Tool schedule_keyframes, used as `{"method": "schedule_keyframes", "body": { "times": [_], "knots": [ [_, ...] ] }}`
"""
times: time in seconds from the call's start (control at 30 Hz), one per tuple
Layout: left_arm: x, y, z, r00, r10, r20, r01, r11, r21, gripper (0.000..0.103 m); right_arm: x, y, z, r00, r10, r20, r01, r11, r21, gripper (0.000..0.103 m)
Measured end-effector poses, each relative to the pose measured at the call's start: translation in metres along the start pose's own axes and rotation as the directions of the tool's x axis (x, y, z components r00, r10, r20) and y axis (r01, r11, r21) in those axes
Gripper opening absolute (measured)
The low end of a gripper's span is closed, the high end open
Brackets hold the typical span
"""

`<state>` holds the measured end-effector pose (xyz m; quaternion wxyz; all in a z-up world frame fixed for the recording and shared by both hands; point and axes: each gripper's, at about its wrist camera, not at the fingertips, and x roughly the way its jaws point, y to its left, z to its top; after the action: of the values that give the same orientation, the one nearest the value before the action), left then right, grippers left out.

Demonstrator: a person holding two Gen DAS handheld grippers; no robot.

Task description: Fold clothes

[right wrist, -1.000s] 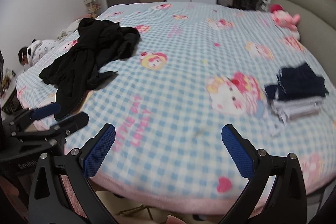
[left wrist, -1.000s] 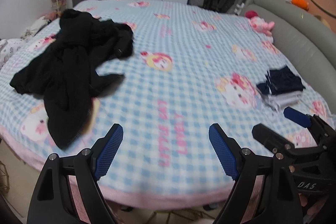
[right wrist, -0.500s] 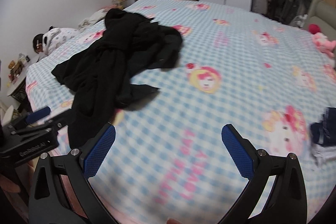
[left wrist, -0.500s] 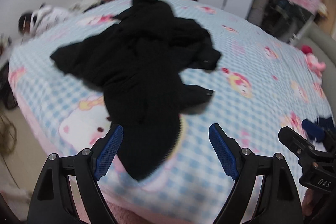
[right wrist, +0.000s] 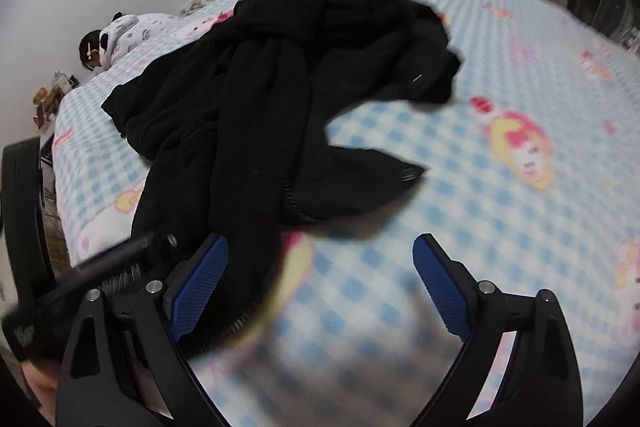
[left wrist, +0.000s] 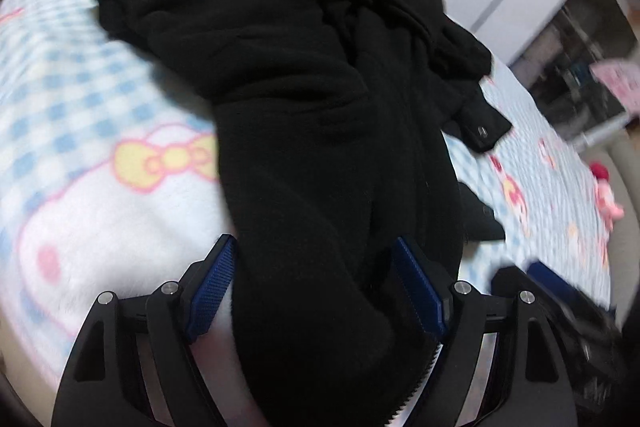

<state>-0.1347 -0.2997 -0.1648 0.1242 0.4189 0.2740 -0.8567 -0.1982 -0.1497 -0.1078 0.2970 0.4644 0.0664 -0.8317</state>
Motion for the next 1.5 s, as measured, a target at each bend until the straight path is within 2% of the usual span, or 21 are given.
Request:
{"method": "schedule_keyframes", "body": {
  "times": [0.07, 0.17, 0.23, 0.3, 0.37, 0.47, 0.5, 0.53, 0.57, 0.67, 0.73, 0.77, 0.83, 0.9, 1.0, 1.07, 1.13, 1.23, 1.33, 1.4, 1.5],
  "knots": [
    [0.002, 0.002, -0.003, 1.000, -0.018, 0.004, 0.018, 0.999, 0.030, 0.075, 0.011, -0.002, 0.002, 0.999, 0.043, -0.012, -0.043, 0.999, 0.028, 0.086],
    [-0.005, 0.005, -0.007, 0.996, -0.080, 0.039, 0.078, 0.996, 0.037, 0.061, 0.024, -0.005, 0.004, 0.990, 0.137, -0.040, -0.134, 0.988, 0.070, 0.086],
    [-0.006, 0.008, -0.005, 0.992, -0.115, 0.050, 0.114, 0.993, 0.019, 0.058, 0.032, -0.007, 0.004, 0.977, 0.206, -0.054, -0.200, 0.975, 0.097, 0.079],
    [-0.006, 0.011, -0.002, 0.989, -0.135, 0.067, 0.136, 0.991, -0.006, 0.058, 0.036, -0.006, 0.006, 0.964, 0.260, -0.053, -0.253, 0.961, 0.108, 0.078],
    [-0.006, 0.014, 0.001, 0.989, -0.124, 0.080, 0.127, 0.991, -0.034, 0.058, 0.043, -0.005, 0.006, 0.953, 0.296, -0.066, -0.287, 0.950, 0.120, 0.078],
    [0.000, 0.009, 0.009, 0.995, -0.075, 0.059, 0.075, 0.997, 0.006, 0.058, 0.054, -0.007, 0.007, 0.943, 0.320, -0.094, -0.302, 0.939, 0.166, 0.077],
    [0.002, 0.008, 0.011, 0.997, -0.061, 0.052, 0.060, 0.998, 0.021, 0.059, 0.058, -0.007, 0.007, 0.940, 0.326, -0.104, -0.304, 0.935, 0.183, 0.072],
    [0.005, 0.007, 0.013, 0.998, -0.057, 0.040, 0.055, 0.998, 0.030, 0.061, 0.059, -0.006, 0.006, 0.944, 0.312, -0.111, -0.291, 0.941, 0.173, 0.064],
    [0.008, 0.007, 0.015, 0.997, -0.069, 0.018, 0.068, 0.997, 0.031, 0.062, 0.059, -0.002, 0.005, 0.955, 0.275, -0.115, -0.260, 0.957, 0.133, 0.040],
    [0.021, 0.001, 0.018, 0.994, -0.106, -0.037, 0.108, 0.991, 0.073, 0.059, 0.060, 0.010, 0.000, 0.971, 0.203, -0.127, -0.199, 0.979, 0.038, 0.034],
    [0.027, -0.003, 0.015, 0.991, -0.119, -0.063, 0.125, 0.989, 0.084, 0.029, 0.067, 0.021, 0.001, 0.972, 0.176, -0.153, -0.179, 0.984, -0.001, 0.036],
    [0.028, -0.005, 0.013, 0.990, -0.124, -0.071, 0.130, 0.988, 0.081, 0.025, 0.069, 0.028, 0.001, 0.975, 0.158, -0.158, -0.165, 0.986, -0.033, 0.036],
    [0.019, -0.009, 0.010, 0.992, -0.122, -0.044, 0.126, 0.987, 0.100, 0.019, 0.067, 0.042, 0.002, 0.983, 0.119, -0.141, -0.136, 0.984, -0.117, 0.011],
    [0.002, -0.017, 0.003, 0.991, -0.135, -0.018, 0.136, 0.981, 0.139, 0.015, 0.049, 0.050, 0.000, 0.992, 0.090, -0.086, -0.104, 0.981, -0.166, 0.008],
    [-0.026, -0.043, -0.003, 0.985, -0.172, 0.015, 0.161, 0.950, 0.269, 0.014, 0.014, 0.056, -0.003, 1.000, 0.010, 0.022, -0.005, 0.969, -0.246, 0.007],
    [-0.041, -0.068, -0.009, 0.972, -0.233, 0.011, 0.214, 0.906, 0.366, 0.013, -0.009, 0.053, -0.007, 0.995, -0.058, 0.085, 0.080, 0.956, -0.283, 0.007],
    [-0.052, -0.089, -0.015, 0.959, -0.285, -0.010, 0.261, 0.863, 0.432, 0.013, -0.035, 0.038, -0.013, 0.989, -0.089, 0.122, 0.121, 0.951, -0.285, 0.006],
    [-0.066, -0.112, -0.028, 0.951, -0.305, -0.046, 0.289, 0.828, 0.480, 0.013, -0.075, 0.000, -0.030, 0.983, -0.115, 0.145, 0.148, 0.959, -0.242, 0.003],
    [-0.081, -0.137, -0.052, 0.951, -0.304, -0.051, 0.281, 0.789, 0.547, 0.012, -0.111, -0.035, -0.046, 0.979, -0.130, 0.160, 0.160, 0.968, -0.191, 0.003],
    [-0.079, -0.155, -0.060, 0.940, -0.331, -0.081, 0.319, 0.770, 0.553, 0.012, -0.128, -0.051, -0.060, 0.976, -0.143, 0.164, 0.170, 0.972, -0.162, 0.003],
    [-0.081, -0.181, -0.078, 0.934, -0.336, -0.121, 0.341, 0.737, 0.583, 0.011, -0.146, -0.073, -0.077, 0.971, -0.172, 0.164, 0.192, 0.974, -0.117, 0.003]
  ]
}}
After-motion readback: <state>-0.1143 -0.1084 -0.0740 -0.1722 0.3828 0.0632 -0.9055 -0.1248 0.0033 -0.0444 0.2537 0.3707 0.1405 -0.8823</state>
